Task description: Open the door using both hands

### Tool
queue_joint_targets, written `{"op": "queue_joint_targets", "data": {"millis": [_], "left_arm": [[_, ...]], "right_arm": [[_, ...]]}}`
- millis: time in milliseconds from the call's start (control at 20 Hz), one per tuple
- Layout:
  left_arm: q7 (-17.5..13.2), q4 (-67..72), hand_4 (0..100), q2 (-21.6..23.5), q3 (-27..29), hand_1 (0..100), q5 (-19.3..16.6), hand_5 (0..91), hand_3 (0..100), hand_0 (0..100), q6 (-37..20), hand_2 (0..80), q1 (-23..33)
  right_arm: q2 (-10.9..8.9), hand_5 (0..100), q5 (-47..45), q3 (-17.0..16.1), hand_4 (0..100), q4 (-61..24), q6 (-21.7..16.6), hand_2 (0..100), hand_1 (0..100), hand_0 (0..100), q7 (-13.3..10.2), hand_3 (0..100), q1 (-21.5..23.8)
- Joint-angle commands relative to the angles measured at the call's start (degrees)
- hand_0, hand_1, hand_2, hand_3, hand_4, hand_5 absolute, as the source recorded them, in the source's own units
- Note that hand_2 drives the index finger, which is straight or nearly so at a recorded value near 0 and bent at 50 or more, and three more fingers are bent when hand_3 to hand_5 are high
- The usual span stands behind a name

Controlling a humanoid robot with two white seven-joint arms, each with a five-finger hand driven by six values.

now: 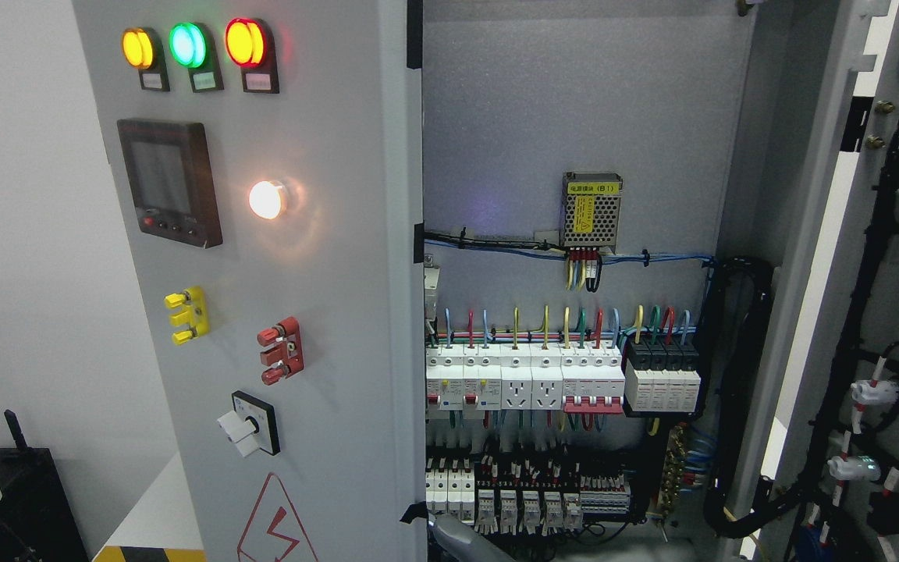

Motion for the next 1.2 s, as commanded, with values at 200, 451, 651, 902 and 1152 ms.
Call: {"op": "queue_joint_targets", "data": {"millis": [200, 451, 651, 902, 1152], "left_arm": [[0.0, 0.0, 0, 0.0, -0.2, 0, 0.0, 0.0, 0, 0, 0.0, 0.0, 1.6], [0.0, 0.0, 0, 0.0, -0.2, 0, 0.0, 0.0, 0, 0, 0.0, 0.0, 1.6], [0.0, 0.0, 0, 0.0, -0.2, 0, 0.0, 0.0, 0, 0, 0.0, 0.0, 1.6], [0.0, 0.0, 0, 0.0, -0.2, 0, 0.0, 0.0, 0, 0, 0.0, 0.0, 1.6], [0.0, 0.0, 0, 0.0, -0.2, 0, 0.0, 0.0, 0, 0, 0.0, 0.0, 1.6]], "right_arm": [[-0.16, 0, -0.8, 3.4, 0, -1.8, 0.0, 0, 0, 38, 0.6, 0, 0.1], [-0.25, 0, -0.8, 5.4, 0, -2.9, 0.1, 0, 0, 38, 2.1, 0, 0.0], [-0.25, 0, -0.8, 6.5, 0, -3.9, 0.2, 0, 0, 38, 2.6, 0, 0.1], [-0.16, 0, -0.8, 7.9, 0, -4.6, 0.6, 0, 0, 38, 2.5, 0, 0.2], [0.19, 0, -0.7, 9.0, 0, -4.6, 3.3, 0, 0, 38, 2.2, 0, -0.1]]}}
